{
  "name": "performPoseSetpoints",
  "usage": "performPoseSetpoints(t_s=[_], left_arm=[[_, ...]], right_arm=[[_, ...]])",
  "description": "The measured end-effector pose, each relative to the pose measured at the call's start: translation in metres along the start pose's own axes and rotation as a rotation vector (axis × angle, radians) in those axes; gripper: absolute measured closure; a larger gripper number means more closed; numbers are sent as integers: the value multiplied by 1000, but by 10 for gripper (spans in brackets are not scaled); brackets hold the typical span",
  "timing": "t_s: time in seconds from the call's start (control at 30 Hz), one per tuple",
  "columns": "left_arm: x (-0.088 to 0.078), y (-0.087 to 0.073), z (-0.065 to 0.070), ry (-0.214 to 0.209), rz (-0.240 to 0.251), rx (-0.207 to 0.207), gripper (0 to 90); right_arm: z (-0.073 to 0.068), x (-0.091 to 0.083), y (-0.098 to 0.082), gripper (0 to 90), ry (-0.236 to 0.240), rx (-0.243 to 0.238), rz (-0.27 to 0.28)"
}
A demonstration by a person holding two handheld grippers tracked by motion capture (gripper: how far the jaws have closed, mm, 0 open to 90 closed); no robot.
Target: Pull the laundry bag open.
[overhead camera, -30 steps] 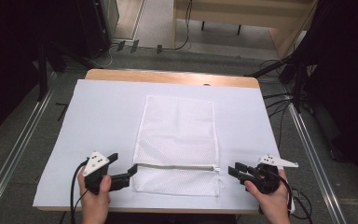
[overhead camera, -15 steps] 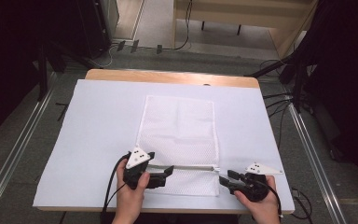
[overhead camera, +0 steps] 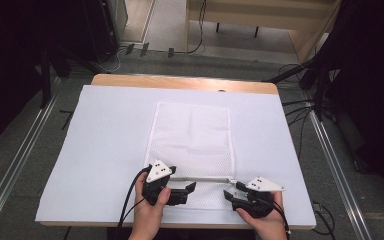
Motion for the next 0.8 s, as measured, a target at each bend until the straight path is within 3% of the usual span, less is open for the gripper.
performPoseSetpoints(t_s=[0.17,0.33,0.43,0.5,0.57,0.6,0.73,0.8], left_arm=[[3,1,4,-3,-2,4,142],[9,5,10,-13,-9,20,142],[14,9,13,-20,-10,19,142],[20,13,16,-30,-13,19,142],[23,15,18,-38,-14,21,142],[30,19,21,-49,-16,17,142],[41,24,25,-69,-19,-2,144],[54,26,29,-67,-42,-18,151]], right_arm=[[-8,0,-6,493,-34,-27,22],[-17,3,-9,567,-145,-35,50],[-19,3,-11,631,-171,-39,73],[-20,3,-12,726,-186,-30,82],[-21,3,-12,756,-184,-32,83],[-22,4,-11,880,-185,-43,84],[-20,4,-9,900,-173,-25,76],[-17,4,-8,900,-141,9,78]])
Point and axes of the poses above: each handheld gripper's, and its own axes: x roughly forward along the jaws, y roughly out of its top, z roughly to its right, the point moved 2 cm from there along x, roughly forward along the jaws, and after that the axes turned 5 degrees about x, right-handed, at the moved point
